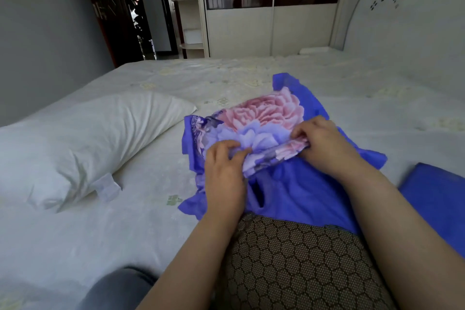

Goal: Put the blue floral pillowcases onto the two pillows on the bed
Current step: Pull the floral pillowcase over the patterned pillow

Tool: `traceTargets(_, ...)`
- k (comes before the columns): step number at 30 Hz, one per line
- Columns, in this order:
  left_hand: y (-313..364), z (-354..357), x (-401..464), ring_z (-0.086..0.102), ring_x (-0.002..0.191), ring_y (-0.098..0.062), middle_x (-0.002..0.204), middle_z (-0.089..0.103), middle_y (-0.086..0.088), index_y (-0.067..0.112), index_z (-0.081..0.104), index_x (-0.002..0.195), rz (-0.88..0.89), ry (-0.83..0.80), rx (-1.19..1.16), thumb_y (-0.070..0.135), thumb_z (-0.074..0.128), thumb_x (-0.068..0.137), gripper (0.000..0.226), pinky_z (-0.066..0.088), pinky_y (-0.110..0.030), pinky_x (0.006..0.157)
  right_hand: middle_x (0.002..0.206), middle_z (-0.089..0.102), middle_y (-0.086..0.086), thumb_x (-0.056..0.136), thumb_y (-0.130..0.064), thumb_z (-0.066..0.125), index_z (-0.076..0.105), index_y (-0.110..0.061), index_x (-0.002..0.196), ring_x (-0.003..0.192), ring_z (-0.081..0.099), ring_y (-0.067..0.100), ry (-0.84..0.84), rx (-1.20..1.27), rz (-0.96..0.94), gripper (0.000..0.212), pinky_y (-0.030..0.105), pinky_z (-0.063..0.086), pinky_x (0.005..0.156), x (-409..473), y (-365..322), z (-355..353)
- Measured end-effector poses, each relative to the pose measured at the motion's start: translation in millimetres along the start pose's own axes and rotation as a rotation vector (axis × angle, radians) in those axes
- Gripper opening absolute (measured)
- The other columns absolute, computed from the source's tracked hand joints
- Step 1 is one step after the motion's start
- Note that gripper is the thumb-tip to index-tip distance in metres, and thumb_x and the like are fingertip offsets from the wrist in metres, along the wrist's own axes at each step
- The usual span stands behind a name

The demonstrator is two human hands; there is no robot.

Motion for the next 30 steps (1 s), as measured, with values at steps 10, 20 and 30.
traceTargets(10,-15,27,16,0.057,0.091,-0.031,0.093,0.061,-0.008,0.015,0.051,0.106,-0.121,-0.236,0.147,0.017,0.054,0.085,0.022,0.040,-0.038,0.069,0.092,0.067,0.015,0.089,-0.017,0.049,0.062,-0.012,0.097,0.087,0.061,0.033,0.157,0.095,0.086,0.016,0.036,0.045,0.071,-7,-6,-20)
traceTargets(20,-16,13,14,0.053,0.090,-0.021,0.097,0.065,-0.005,0.011,0.066,0.102,0.263,0.039,0.107,0.006,0.067,0.068,0.035,0.041,-0.028,0.078,0.114,0.061,0.006,0.079,-0.016,0.049,0.060,-0.024,0.114,0.104,0.058,0.030,0.172,0.171,0.084,0.038,0.039,0.048,0.084,-10,-7,-10)
traceTargets(30,-16,22,8,0.058,0.092,-0.030,0.106,0.057,-0.007,0.018,0.049,0.111,0.006,-0.163,0.137,0.023,0.063,0.081,0.034,0.048,-0.039,0.067,0.081,0.068,0.003,0.079,-0.029,0.052,0.066,-0.020,0.083,0.083,0.063,0.027,0.007,0.130,-0.080,0.017,0.030,0.042,0.069,-14,-14,-16)
Point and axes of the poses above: each hand's wrist, its own x-axis towards the middle knuckle, its own z-axis out of the palm, y = z × x, the point moved 7 cm from there along x, towards the middle knuckle
